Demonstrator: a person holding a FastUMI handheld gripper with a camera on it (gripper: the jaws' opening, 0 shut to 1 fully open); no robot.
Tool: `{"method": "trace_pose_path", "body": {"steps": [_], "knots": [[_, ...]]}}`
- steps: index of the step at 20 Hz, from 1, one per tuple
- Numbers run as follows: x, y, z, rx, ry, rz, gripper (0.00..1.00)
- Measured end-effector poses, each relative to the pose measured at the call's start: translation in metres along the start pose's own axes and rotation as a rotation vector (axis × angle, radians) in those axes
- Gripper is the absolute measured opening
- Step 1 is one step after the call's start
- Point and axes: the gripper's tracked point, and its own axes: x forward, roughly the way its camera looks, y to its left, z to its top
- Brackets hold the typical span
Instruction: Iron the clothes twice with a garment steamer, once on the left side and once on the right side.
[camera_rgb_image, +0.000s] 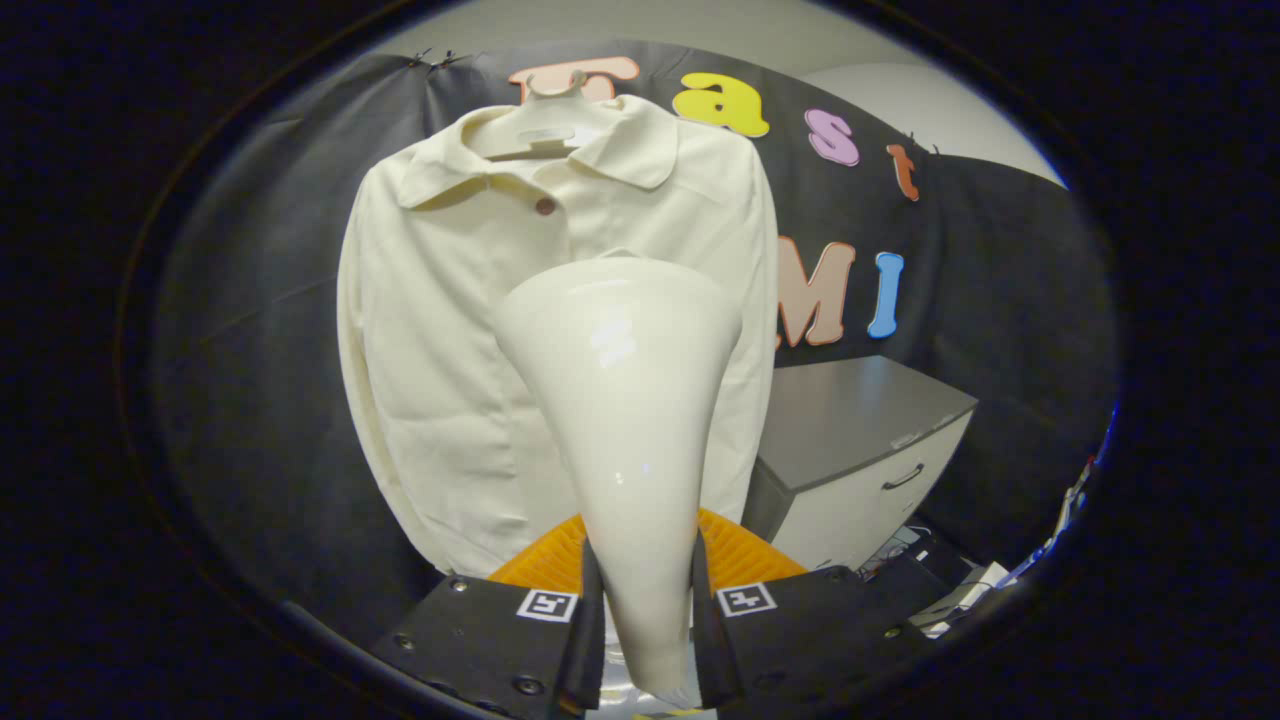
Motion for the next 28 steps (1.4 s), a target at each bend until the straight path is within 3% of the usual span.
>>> {"method": "trace_pose_path", "body": {"steps": [7, 13, 17, 28], "knots": [[0.035, -0.042, 0.07, -0.005, -0.056, -0.024, 0.36], [0.075, -0.063, 0.095, -0.045, -0.016, 0.008, 0.36], [0.085, -0.068, 0.083, -0.059, -0.028, 0.016, 0.37], [0.102, -0.076, -0.009, -0.019, 0.018, -0.006, 0.37]]}}
